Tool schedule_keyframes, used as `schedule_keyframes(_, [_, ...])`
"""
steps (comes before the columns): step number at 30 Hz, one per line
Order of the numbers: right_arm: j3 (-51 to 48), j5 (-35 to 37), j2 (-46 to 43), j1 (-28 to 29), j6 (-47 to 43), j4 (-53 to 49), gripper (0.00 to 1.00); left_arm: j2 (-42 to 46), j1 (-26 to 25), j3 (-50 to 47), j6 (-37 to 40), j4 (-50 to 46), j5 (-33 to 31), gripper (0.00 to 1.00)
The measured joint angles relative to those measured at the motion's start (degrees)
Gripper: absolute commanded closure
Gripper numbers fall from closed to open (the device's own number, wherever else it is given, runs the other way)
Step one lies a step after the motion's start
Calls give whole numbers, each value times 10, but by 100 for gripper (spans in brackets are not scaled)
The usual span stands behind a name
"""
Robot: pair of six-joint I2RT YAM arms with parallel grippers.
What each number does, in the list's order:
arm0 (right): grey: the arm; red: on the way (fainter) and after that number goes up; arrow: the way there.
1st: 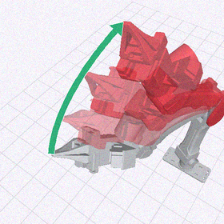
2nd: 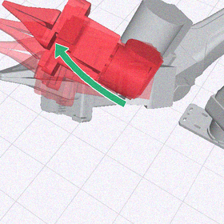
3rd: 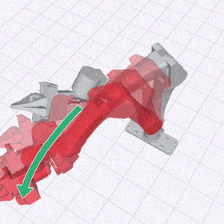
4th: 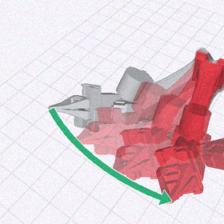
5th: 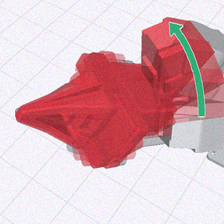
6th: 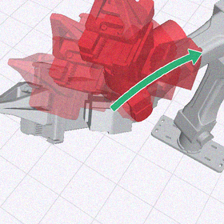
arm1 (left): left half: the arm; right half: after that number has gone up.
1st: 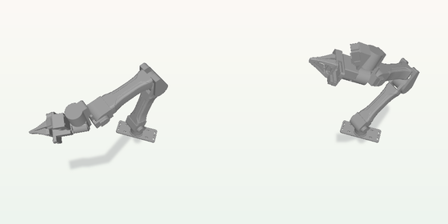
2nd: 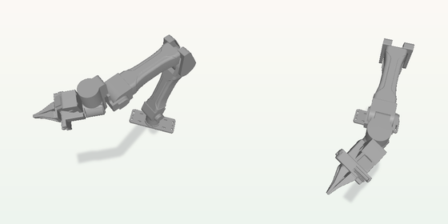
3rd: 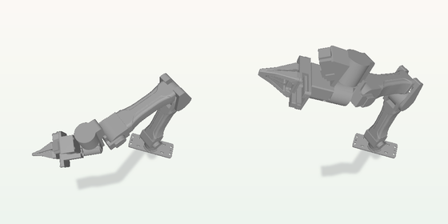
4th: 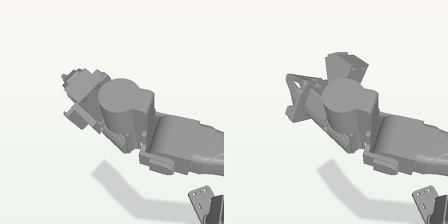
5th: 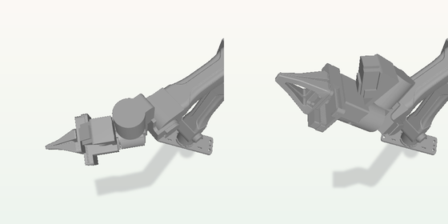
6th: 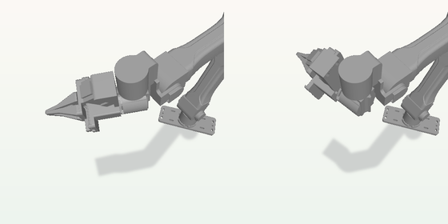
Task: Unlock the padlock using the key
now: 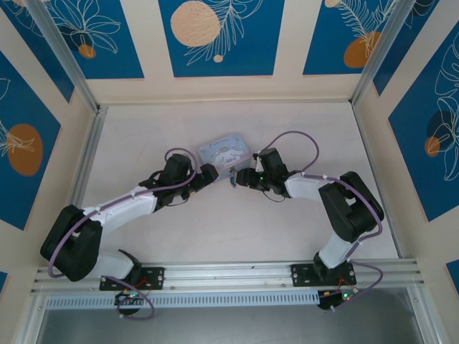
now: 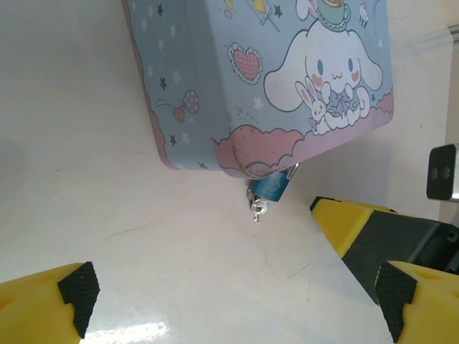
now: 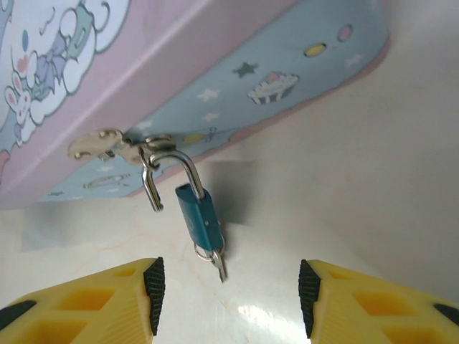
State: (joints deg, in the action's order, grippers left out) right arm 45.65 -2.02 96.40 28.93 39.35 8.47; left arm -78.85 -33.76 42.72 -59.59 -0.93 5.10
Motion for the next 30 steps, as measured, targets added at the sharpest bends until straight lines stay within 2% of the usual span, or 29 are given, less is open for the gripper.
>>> schedule_keyframes(9, [24, -8, 54, 19, 0, 14, 52, -1, 7, 9, 1, -2, 4, 0])
schedule_keyframes(18, [39, -3, 70, 37, -5, 15, 60, -7, 15, 14, 2, -2, 8, 0])
schedule_keyframes(24, [43, 2, 77, 40, -7, 16, 72, -15, 21, 27, 5, -6, 9, 0])
schedule_keyframes(26, [43, 5, 78, 41, -5, 14, 79, -22, 24, 42, 14, -13, 8, 0])
schedule_keyframes(30, [43, 5, 78, 41, 4, 16, 87, -47, 29, 85, 47, -43, -5, 0])
